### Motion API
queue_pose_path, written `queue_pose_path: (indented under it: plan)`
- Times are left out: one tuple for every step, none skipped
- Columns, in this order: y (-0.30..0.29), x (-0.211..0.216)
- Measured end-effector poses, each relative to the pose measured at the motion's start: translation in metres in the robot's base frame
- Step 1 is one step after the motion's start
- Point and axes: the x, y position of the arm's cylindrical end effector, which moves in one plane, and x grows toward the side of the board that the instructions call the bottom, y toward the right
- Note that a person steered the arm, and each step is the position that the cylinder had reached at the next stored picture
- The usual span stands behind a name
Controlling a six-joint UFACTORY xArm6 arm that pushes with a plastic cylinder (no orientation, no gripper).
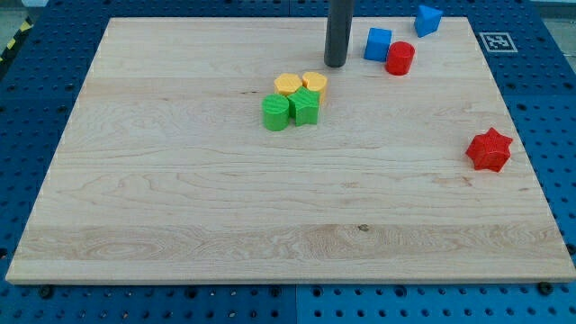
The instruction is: Push the red circle into the red star
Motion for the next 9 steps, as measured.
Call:
queue_pose_path:
  plan:
    - [0.046, -0.007]
    - [0.091, 0.006]
    - [0.131, 0.037]
    - [0.157, 0.061]
    - [0.132, 0.024]
    - [0.123, -0.017]
    - [0.157, -0.013]
    - [0.196, 0.047]
    - [0.206, 0.088]
